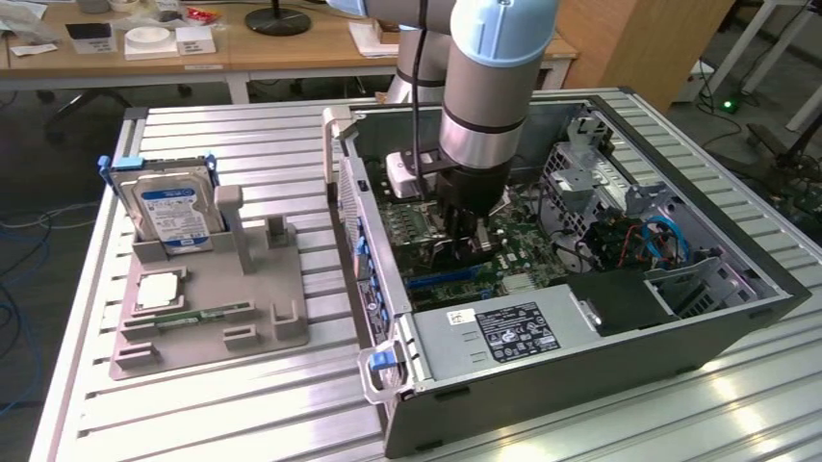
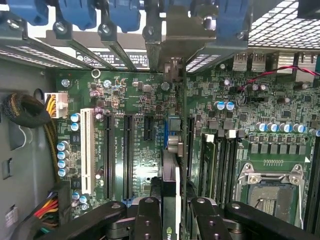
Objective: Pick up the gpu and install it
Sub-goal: 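Insert the gpu into the slot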
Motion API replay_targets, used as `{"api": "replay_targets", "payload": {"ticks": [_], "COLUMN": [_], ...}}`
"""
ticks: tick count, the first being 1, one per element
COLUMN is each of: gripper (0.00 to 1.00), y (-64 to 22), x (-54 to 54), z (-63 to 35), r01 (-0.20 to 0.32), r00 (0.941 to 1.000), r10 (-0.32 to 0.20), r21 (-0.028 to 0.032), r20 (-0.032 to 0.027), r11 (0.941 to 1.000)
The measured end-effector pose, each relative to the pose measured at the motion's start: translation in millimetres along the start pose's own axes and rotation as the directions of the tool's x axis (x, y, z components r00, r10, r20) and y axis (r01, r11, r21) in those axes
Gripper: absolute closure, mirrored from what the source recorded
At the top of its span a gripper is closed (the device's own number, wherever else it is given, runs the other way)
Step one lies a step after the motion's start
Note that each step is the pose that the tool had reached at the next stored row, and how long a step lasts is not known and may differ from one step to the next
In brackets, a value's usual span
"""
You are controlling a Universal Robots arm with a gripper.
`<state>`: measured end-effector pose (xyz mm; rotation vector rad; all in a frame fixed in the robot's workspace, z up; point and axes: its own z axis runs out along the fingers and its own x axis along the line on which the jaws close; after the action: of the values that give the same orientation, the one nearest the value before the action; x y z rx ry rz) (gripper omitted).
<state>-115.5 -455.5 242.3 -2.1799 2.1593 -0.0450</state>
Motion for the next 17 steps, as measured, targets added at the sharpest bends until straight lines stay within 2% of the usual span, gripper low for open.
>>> {"api": "replay_targets", "payload": {"ticks": [4, 9, 17], "gripper": [0.73, 0.73, 0.73], "y": [0.1, 0.1, 1.9], "x": [0.0, -0.1, -0.4], "z": [0.2, 0.2, 1.7], "r01": [0.000, 0.000, 0.000], "r00": [1.0000, 1.0000, 1.0000], "r10": [0.000, 0.000, 0.000], "r21": [0.0005, 0.0061, 0.0065], "r20": [0.0006, 0.0027, 0.0028], "r11": [1.0000, 1.0000, 1.0000]}}
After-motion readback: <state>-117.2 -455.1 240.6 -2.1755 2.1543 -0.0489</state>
